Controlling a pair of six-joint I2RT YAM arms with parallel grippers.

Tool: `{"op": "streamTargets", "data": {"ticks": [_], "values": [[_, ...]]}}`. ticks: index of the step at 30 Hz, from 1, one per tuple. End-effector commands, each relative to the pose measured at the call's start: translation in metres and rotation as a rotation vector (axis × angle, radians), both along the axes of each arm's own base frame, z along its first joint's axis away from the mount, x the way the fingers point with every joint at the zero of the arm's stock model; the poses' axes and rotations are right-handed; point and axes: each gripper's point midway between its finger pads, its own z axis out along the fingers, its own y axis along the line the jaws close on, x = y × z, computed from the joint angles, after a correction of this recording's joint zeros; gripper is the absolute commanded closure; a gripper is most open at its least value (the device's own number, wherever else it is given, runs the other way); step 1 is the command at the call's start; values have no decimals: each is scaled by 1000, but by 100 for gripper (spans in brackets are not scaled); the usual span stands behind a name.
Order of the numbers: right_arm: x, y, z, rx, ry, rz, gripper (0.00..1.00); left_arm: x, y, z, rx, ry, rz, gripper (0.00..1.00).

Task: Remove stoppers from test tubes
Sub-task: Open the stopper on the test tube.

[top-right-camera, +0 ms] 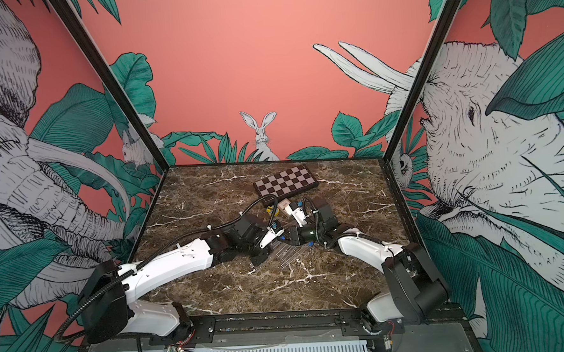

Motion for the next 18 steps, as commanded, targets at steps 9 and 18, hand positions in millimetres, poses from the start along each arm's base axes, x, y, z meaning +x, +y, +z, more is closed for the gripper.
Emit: {"op": "streamTargets", "data": {"ticks": [9,18], "values": [[2,4,3,10,-29,12,83,-2,3,4,0,-29,-14,89],[3,-4,-3,-71,-54,5,86,0,7,3,16,-39,-3,90]]}}
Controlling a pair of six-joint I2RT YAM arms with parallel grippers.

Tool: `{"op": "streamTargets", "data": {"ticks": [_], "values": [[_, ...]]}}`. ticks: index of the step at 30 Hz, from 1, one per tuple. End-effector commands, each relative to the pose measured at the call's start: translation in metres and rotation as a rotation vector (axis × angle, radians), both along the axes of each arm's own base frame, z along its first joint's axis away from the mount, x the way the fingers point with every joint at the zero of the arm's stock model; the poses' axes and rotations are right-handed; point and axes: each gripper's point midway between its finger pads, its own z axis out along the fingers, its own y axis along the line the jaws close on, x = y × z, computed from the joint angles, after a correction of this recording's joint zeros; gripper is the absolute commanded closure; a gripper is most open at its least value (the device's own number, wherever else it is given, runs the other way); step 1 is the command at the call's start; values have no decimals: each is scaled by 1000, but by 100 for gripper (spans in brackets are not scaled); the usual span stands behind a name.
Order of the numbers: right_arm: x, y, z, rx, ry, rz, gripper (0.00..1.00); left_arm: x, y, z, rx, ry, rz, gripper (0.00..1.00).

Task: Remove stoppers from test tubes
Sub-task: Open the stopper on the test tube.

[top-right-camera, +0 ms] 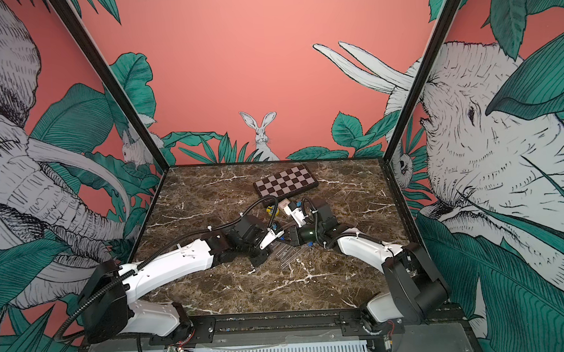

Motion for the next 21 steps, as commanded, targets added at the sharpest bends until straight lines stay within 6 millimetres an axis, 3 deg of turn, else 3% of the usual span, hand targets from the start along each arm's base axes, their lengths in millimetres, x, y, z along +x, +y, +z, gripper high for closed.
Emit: {"op": "streamTargets", "data": {"ticks": [1,21], "values": [[2,-6,-7,-75,-35,-7,86,-1,4,6,1,-28,-5,90],[16,-24,2,-53,-42,-70,81,2,8,2,30,-38,16,91]]}}
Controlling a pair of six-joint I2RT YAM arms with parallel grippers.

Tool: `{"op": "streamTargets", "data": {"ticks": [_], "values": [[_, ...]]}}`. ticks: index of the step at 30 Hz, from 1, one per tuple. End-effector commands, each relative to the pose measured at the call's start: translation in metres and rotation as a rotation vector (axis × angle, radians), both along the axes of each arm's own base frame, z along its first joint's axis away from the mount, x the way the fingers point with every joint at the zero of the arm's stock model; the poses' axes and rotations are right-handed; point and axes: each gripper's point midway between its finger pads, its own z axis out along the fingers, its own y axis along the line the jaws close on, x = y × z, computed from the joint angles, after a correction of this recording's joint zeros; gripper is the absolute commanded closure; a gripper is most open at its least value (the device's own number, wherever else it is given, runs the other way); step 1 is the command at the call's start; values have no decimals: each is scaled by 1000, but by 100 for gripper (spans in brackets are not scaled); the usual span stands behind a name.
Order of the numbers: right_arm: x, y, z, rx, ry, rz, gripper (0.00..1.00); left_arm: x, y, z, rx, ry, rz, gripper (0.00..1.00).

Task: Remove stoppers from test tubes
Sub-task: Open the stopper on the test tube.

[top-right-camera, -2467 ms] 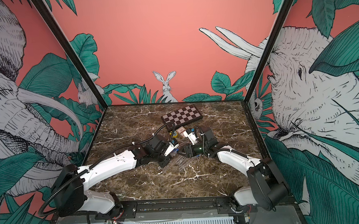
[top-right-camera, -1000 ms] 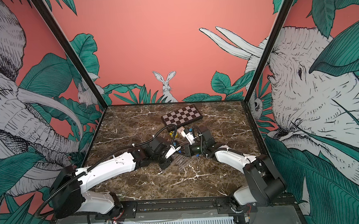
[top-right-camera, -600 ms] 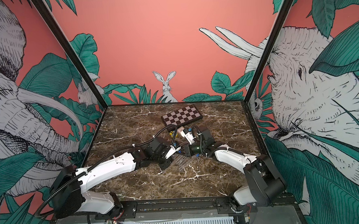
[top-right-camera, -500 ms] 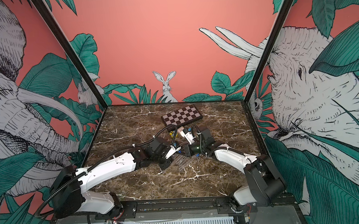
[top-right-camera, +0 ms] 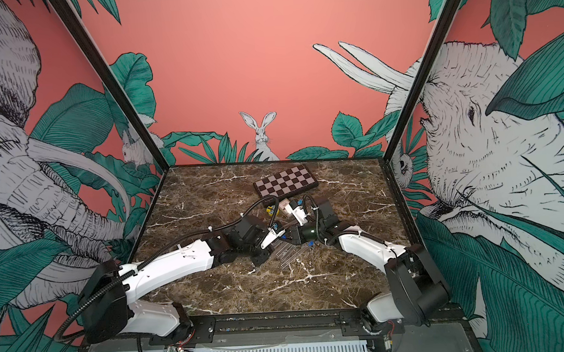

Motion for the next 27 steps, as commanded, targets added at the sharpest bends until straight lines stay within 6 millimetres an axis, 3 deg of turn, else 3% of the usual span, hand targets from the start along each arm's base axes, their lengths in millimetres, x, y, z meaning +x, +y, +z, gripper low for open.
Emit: {"op": "streamTargets", "data": {"ticks": [1,27], "values": [[10,-15,-1,-26,-26,-57,82,-3,12,-3,44,-4,8,91],[13,-17,12,96,-10,-58,84,-1,15,-5,63,-11,17,92]]}}
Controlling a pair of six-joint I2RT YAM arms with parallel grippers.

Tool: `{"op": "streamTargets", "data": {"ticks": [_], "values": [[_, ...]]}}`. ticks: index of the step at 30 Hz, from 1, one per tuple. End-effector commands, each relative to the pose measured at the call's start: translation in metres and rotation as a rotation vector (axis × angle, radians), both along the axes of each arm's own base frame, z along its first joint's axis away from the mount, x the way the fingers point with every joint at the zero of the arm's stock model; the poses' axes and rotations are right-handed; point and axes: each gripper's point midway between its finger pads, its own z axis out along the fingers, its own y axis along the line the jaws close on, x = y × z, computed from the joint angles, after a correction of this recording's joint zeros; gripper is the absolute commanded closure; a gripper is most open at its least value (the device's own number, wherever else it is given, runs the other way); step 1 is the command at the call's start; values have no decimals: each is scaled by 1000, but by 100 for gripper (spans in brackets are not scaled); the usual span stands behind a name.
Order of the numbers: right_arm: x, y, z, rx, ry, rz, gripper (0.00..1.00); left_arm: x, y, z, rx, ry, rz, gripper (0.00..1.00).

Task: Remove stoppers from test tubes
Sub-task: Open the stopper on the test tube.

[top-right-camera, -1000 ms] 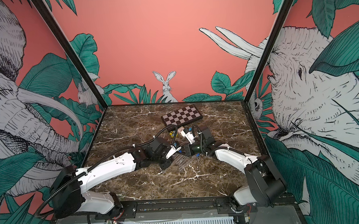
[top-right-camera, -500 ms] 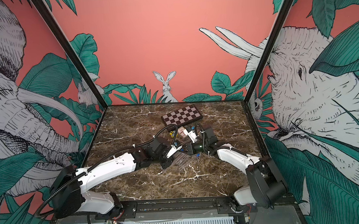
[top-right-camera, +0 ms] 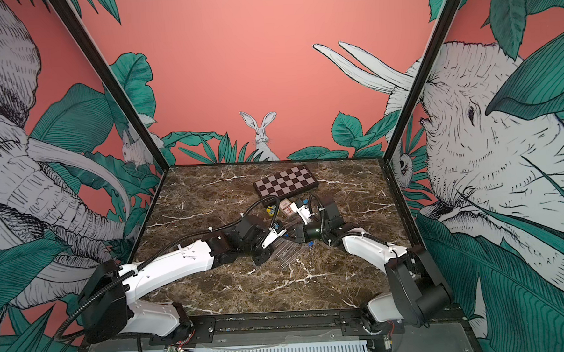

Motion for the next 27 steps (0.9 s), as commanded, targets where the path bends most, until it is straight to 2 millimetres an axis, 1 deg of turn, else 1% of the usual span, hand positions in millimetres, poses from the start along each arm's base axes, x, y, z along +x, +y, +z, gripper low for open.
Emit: {"op": "streamTargets", "data": {"ticks": [1,12,22,27], "values": [[11,-8,7,14,-50,-41,84,-4,20,-10,82,14,21,92],[11,-14,12,37,-59,-51,84,-3,20,-11,95,21,24,91],[15,-19,9,3,-65,-65,85,-1,23,-13,103,11,40,92],[15,-18,18,45,-88,-62,85,-1,23,-14,107,10,43,92]]}}
